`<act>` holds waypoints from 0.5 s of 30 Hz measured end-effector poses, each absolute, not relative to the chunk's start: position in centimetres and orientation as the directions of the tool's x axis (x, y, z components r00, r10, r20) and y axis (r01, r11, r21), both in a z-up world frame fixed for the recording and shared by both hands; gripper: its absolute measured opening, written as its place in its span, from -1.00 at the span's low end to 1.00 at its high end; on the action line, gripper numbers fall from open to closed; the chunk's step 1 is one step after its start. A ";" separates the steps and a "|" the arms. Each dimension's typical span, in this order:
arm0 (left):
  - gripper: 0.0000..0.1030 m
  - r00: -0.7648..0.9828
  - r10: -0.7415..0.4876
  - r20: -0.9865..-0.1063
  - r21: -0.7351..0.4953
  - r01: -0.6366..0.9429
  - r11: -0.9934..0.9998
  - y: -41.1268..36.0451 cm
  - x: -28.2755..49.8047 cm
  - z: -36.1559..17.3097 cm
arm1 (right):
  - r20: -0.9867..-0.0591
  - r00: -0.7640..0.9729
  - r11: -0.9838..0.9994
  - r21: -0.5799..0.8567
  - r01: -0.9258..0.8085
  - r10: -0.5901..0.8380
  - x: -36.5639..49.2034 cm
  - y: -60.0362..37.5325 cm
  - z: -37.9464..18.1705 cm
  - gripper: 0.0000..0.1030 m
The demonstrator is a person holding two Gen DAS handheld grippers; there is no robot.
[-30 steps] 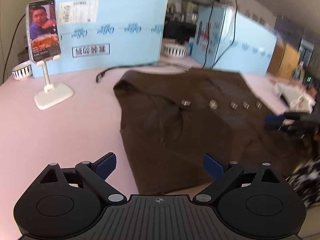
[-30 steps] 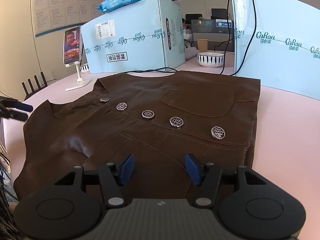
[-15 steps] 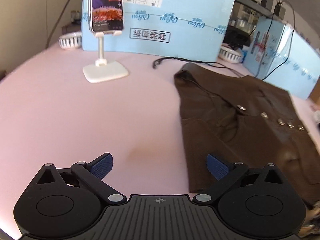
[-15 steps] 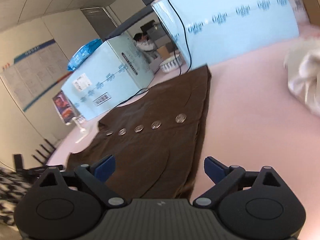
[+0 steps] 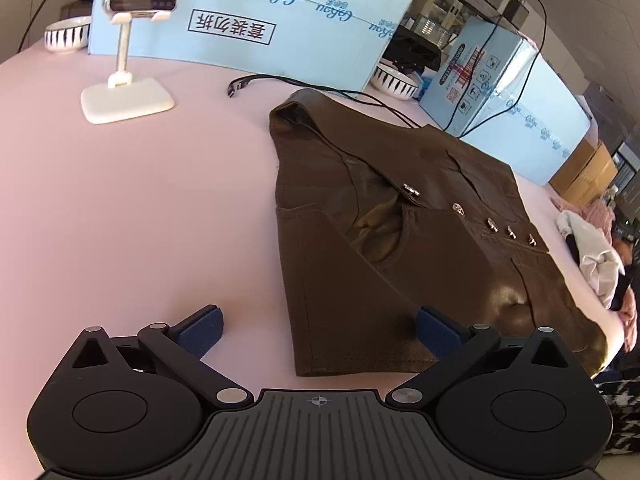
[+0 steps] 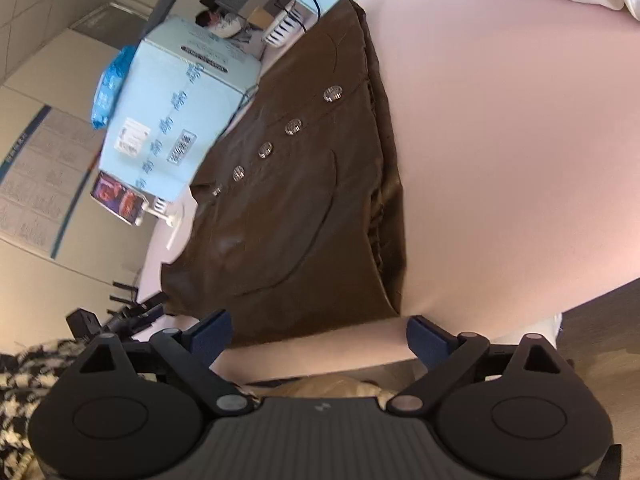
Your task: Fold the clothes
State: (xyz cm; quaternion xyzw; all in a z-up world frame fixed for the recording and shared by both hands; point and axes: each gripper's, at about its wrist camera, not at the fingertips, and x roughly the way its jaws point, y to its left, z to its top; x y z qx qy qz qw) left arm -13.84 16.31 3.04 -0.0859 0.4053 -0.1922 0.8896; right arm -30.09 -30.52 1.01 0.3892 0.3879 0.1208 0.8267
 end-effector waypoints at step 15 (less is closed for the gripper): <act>-0.64 0.690 -0.490 -0.533 -0.500 0.211 0.840 16.7 -13.9 0.9 | -0.390 0.789 0.693 0.718 -0.062 0.475 -28.2 -30.9 -1.1 -0.69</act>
